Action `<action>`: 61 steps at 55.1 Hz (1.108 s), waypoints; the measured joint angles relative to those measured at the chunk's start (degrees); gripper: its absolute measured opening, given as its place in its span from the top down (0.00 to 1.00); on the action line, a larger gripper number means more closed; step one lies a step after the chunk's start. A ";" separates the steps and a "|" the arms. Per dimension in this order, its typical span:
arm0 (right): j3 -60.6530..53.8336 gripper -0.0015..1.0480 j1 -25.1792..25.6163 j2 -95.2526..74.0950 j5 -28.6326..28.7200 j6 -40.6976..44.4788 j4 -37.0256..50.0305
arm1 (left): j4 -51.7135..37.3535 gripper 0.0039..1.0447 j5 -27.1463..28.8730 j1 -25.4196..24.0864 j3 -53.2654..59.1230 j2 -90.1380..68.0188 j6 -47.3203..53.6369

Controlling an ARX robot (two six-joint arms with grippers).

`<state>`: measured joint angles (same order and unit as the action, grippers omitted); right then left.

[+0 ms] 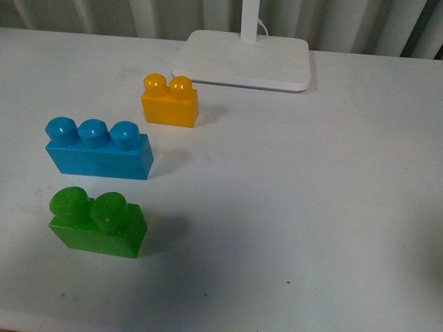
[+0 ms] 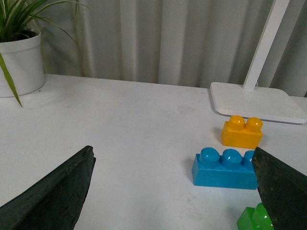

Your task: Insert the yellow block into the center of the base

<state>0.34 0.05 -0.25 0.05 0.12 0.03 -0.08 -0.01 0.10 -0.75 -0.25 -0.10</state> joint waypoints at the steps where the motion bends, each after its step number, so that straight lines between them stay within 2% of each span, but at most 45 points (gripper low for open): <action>1: 0.00 0.09 0.00 0.00 0.00 0.00 0.00 | 0.00 0.06 0.00 0.00 0.00 0.00 0.02; 61: 0.00 0.09 0.00 0.00 0.00 0.00 0.00 | 0.00 0.06 0.00 0.00 0.00 0.00 0.00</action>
<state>0.34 0.05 -0.25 0.05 0.12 0.03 -0.08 -0.01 0.10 -0.75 -0.25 -0.10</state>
